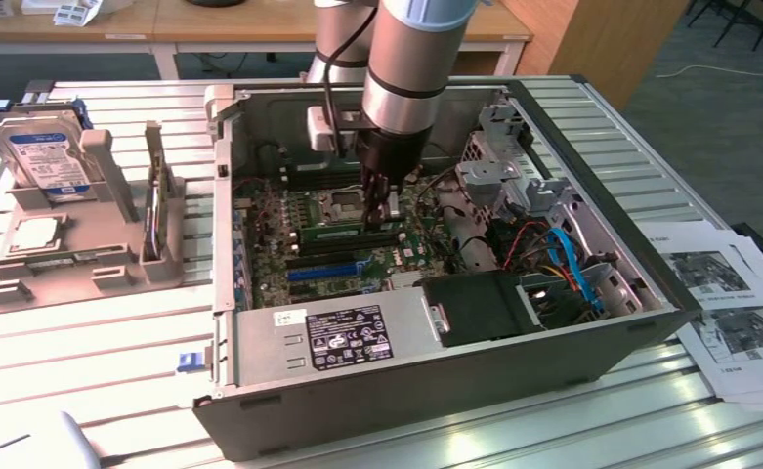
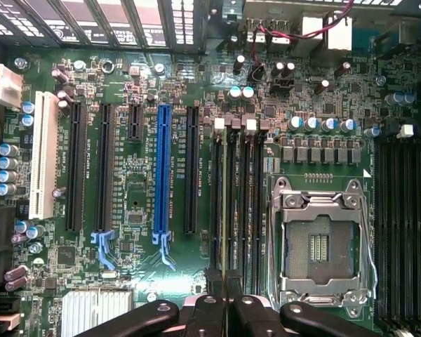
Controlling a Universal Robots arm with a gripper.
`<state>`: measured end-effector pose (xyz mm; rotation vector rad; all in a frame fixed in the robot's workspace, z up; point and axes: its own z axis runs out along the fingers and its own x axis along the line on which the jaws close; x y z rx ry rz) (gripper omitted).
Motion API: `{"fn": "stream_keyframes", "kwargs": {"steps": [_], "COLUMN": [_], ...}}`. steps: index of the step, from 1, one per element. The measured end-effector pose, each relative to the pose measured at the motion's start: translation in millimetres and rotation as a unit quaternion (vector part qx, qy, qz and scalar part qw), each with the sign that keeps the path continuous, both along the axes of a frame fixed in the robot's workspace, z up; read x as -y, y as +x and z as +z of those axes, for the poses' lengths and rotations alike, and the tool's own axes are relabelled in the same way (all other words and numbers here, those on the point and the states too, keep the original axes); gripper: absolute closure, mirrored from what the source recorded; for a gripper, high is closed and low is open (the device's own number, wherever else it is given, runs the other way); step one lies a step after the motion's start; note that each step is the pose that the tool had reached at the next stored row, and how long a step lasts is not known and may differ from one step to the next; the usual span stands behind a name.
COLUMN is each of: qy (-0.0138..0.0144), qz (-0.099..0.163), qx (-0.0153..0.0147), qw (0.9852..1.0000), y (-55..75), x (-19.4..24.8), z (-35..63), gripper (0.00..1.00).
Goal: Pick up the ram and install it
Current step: 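Insert the ram into the slot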
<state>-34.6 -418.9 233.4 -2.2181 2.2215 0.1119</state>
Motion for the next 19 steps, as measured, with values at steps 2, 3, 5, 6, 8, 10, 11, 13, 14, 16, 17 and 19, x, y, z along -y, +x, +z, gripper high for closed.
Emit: {"fn": "stream_keyframes", "kwargs": {"steps": [2, 3, 5, 6, 8, 10, 11, 13, 14, 16, 17, 19], "qy": [0.0, 0.0, 0.0002, 0.0001, 0.0001, 0.0001, 0.0001, 0.0001, 0.0001, 0.0001, 0.0, 0.0], "qz": [0.0, 0.0, 0.0, 0.0, 0.0, 0.0, 0.0, 0.0, 0.0, 0.0, 0.0, 0.0], "qx": [0.0002, 0.0002, 0.0002, 0.0002, 0.0002, 0.0002, 0.0002, 0.0002, 0.0002, 0.0002, 0.0002, 0.0002], "qw": [1.0, 1.0, 1.0, 1.0, 1.0, 1.0, 1.0, 1.0, 1.0, 1.0, 1.0, 1.0], "y": [-1.2, -1.2, -1.2, -1.2, -1.2, -1.2, -1.2, -1.2, -1.2, -1.2, -1.2, -1.2], "x": [0.0, 0.0, 0.2, 0.6, 1.0, 1.4, 1.6, 1.9, 2.2, 2.8, 3.1, 3.3], "z": [-0.1, -0.1, -0.6, -0.7, -0.8, -0.9, -0.9, -1.0, -1.1, -1.1, -1.1, -1.2], "gripper": [0.88, 0.88, 0.88, 0.88, 0.88, 0.88, 0.88, 0.88, 0.88, 0.88, 0.88, 0.88]}}
